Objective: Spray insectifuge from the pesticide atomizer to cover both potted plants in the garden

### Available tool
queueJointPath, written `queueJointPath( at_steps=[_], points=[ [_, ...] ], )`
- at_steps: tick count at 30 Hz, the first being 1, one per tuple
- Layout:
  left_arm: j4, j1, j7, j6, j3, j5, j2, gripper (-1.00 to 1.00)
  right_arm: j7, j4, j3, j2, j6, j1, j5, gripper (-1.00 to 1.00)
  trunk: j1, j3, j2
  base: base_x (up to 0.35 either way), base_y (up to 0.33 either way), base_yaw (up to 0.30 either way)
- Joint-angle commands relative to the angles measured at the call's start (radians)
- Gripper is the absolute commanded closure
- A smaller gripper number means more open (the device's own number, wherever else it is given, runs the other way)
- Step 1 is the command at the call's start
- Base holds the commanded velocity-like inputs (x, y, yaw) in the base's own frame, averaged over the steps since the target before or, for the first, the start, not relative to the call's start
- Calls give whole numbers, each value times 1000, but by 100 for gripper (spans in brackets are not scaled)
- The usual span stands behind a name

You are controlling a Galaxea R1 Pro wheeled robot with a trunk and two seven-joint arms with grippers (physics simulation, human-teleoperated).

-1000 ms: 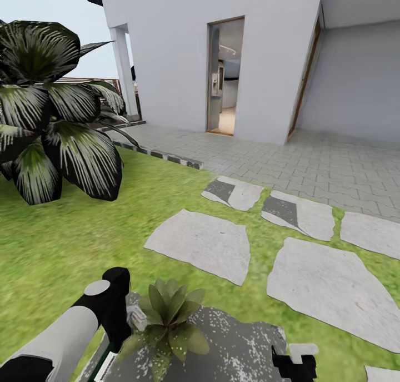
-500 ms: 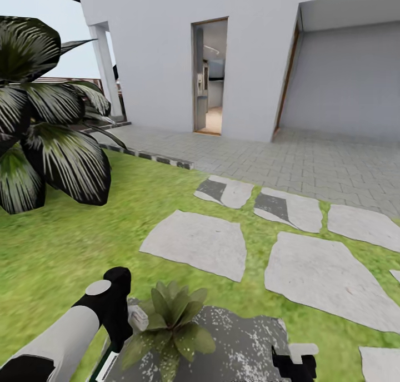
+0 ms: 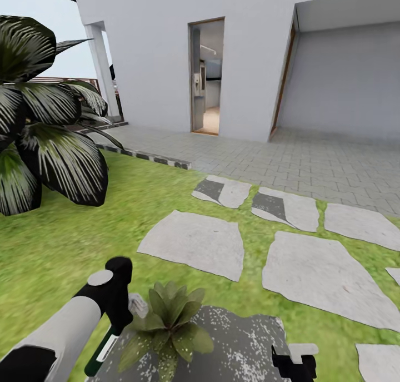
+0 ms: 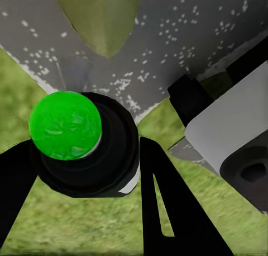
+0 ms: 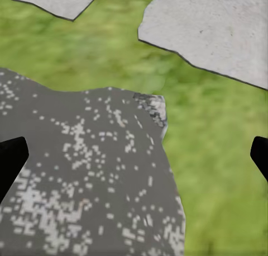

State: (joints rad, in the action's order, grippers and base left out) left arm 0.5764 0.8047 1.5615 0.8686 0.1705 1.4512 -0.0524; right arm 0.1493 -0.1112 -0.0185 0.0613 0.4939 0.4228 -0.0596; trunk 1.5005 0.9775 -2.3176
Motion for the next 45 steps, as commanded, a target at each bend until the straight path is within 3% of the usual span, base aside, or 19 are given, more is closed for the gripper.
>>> queueJointPath(
  at_steps=[1, 9, 18, 24, 31, 36, 45],
  points=[
    [0, -2, 9, 8, 7, 6, -2, 100, 7, 1, -2, 0, 2, 1, -6, -100, 0, 1, 0, 0, 0, 0],
    [-4, -7, 9, 0, 7, 5, -14, 100, 7, 1, -2, 0, 2, 1, -6, -100, 0, 1, 0, 0, 0, 0],
    [-2, -6, 9, 4, 4, 8, -2, 100, 7, 1, -2, 0, 2, 1, -6, -100, 0, 1, 0, 0, 0, 0],
    [5, 9, 9, 11, 3, 10, 35, 100, 7, 1, -2, 0, 2, 1, -6, -100, 0, 1, 0, 0, 0, 0],
    [-2, -2, 9, 2, 5, 10, 17, 100, 7, 1, -3, 0, 2, 1, -6, -100, 0, 1, 0, 0, 0, 0],
    [-3, -11, 9, -1, 5, 8, -10, 100, 7, 1, -3, 0, 2, 1, -6, -100, 0, 1, 0, 0, 0, 0],
    [-43, -15, 9, -2, 14, 9, -3, 100, 7, 1, -2, 0, 2, 1, -6, -100, 0, 1, 0, 0, 0, 0]
  ],
)
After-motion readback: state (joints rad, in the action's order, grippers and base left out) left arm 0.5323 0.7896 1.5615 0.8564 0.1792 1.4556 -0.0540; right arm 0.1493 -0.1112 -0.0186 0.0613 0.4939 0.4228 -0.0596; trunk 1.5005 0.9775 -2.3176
